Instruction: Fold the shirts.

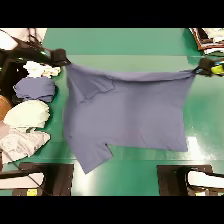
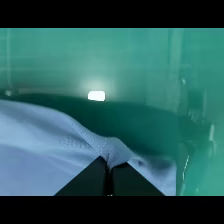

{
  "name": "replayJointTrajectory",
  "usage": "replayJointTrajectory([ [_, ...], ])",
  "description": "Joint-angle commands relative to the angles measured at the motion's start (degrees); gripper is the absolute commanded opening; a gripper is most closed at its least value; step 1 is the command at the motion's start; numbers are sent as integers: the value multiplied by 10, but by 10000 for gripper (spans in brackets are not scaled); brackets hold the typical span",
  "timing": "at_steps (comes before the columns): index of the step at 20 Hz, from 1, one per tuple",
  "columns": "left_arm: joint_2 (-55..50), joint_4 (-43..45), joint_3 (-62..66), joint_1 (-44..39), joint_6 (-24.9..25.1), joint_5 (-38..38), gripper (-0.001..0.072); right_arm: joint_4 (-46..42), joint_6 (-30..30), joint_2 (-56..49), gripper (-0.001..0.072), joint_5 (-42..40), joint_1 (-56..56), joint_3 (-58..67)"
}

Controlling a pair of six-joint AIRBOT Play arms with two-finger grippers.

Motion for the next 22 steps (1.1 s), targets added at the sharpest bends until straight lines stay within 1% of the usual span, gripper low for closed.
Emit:
replayJointTrajectory([
  [1,-86,0,-7,0,24,120,29,-6,30,-106,12,-87,18,47],
  [3,-97,0,-7,0,24,177,29,-7,35,-135,12,-86,18,93],
  [5,-98,1,-7,0,37,188,29,-9,33,-146,12,-72,18,119],
  [6,-97,6,-7,1,43,172,29,-13,29,-146,12,-61,18,119],
  [7,-97,7,-7,4,46,140,29,-13,16,-146,12,-44,18,117],
  [9,-98,19,-8,9,46,56,28,-14,-10,-137,12,-4,18,87],
  [11,-98,50,-8,9,49,-8,28,-13,-16,-117,12,-7,18,29],
  [13,-98,84,-8,9,45,-57,29,-13,-16,-93,11,-25,16,-35],
  [15,-98,99,-16,9,35,-77,29,-11,-16,-76,12,-45,18,-89],
  [17,-98,99,-42,9,30,-79,30,-10,-16,-67,12,-55,25,-128],
  [20,-98,99,-88,9,28,-81,31,-9,-16,-66,13,-55,33,-152],
  [21,-98,103,-98,9,19,-87,88,-4,-16,-65,14,-52,35,-151],
  [22,-98,107,-100,9,2,-95,406,6,-16,-65,21,-46,38,-151],
])
